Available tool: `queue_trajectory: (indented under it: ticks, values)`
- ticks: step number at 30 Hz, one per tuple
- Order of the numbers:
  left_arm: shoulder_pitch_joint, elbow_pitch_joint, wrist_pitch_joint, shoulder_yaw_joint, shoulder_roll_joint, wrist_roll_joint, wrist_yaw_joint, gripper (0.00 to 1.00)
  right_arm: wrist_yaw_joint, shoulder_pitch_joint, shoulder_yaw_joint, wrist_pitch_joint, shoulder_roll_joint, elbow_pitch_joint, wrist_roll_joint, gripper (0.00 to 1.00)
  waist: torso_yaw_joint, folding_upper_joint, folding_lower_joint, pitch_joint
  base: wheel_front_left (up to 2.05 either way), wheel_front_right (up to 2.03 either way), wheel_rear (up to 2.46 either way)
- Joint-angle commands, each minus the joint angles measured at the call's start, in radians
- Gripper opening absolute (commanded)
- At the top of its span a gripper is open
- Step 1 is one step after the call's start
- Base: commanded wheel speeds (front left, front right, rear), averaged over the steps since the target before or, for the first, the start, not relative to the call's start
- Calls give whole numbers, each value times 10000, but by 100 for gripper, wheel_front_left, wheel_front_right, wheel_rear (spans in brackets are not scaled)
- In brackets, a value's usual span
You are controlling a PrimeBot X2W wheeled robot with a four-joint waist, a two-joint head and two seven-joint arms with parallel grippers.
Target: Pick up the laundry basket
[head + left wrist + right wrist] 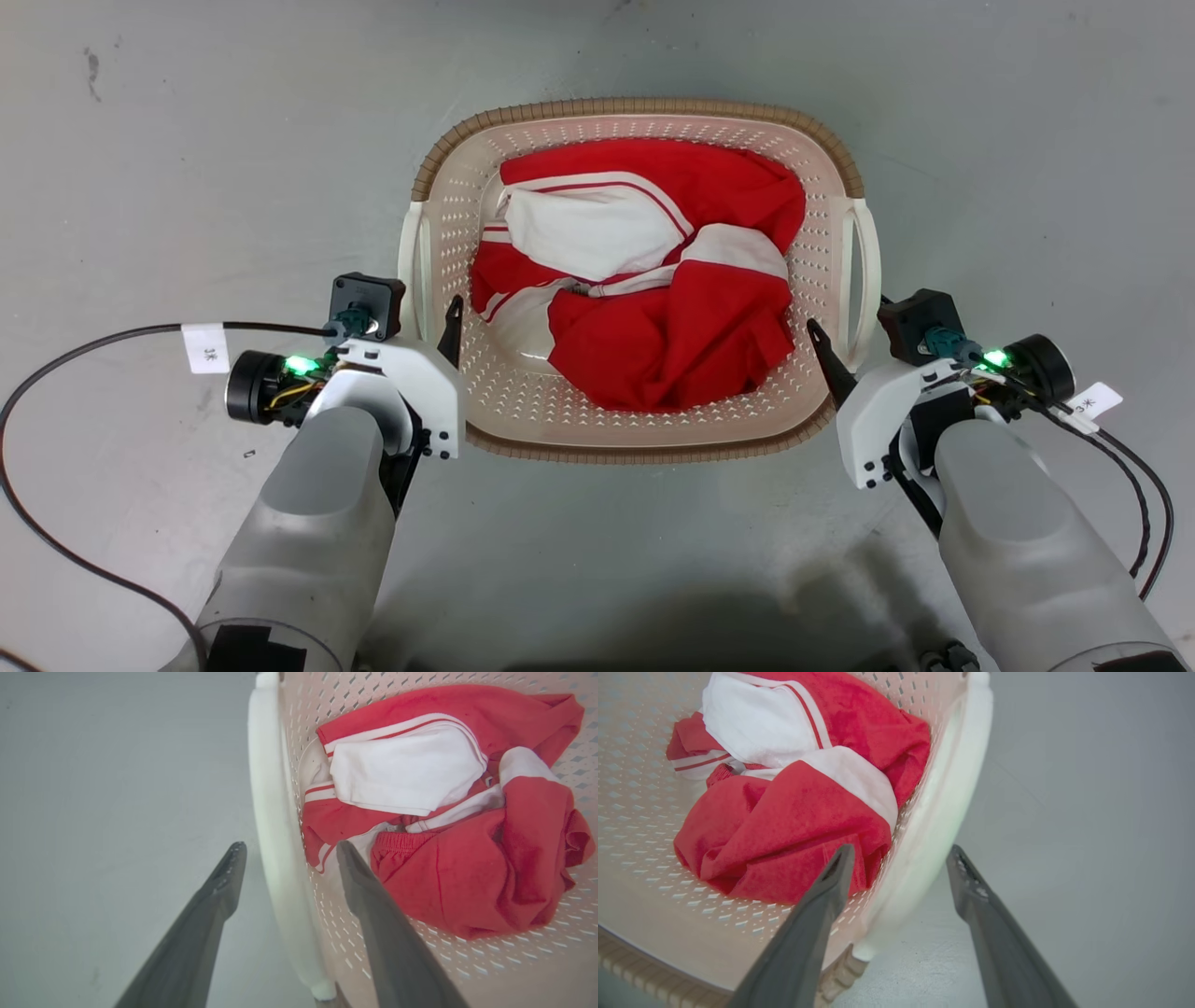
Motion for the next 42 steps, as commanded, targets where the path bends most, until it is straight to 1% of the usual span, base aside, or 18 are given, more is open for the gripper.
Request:
queue_trajectory:
  ticks: [1,2,3,4,10,16,26,34,42]
  values:
    - [-141,95,-24,-71,-38,-21,2,100,-7,-237,39,-24,-13,80,112,36,9,0,-1,41,0,0,0]
    - [-158,177,-24,-112,-46,4,-5,87,-7,-256,63,-24,-13,110,155,0,4,0,-1,58,0,0,0]
    - [-216,219,-24,-127,-47,-5,7,13,-7,-258,95,-24,-13,159,165,0,0,0,-1,73,0,0,0]
    - [-274,262,-24,-169,-43,13,19,0,-7,-263,125,-24,-13,203,184,0,-7,0,-1,82,0,0,0]
    - [-337,457,-26,-307,-28,-35,-23,0,-7,-288,285,-24,-37,365,337,0,-31,0,-1,-12,0,0,0]
    - [-238,548,-27,-400,-62,-170,-72,0,-5,-179,440,-24,-37,608,515,0,-48,0,-1,-396,0,0,0]
    - [233,704,122,-529,-81,-395,-174,0,-5,92,931,-24,-34,1049,922,0,-76,0,-1,-1476,0,0,0]
    - [806,765,623,-747,-121,-636,-242,0,-5,388,1494,4,-31,1472,1465,0,-11,0,-1,-2585,0,0,0]
    - [1294,775,1217,-1126,-204,-1012,-265,0,-5,725,2191,353,-21,1650,2068,0,68,0,-1,-3656,0,0,0]
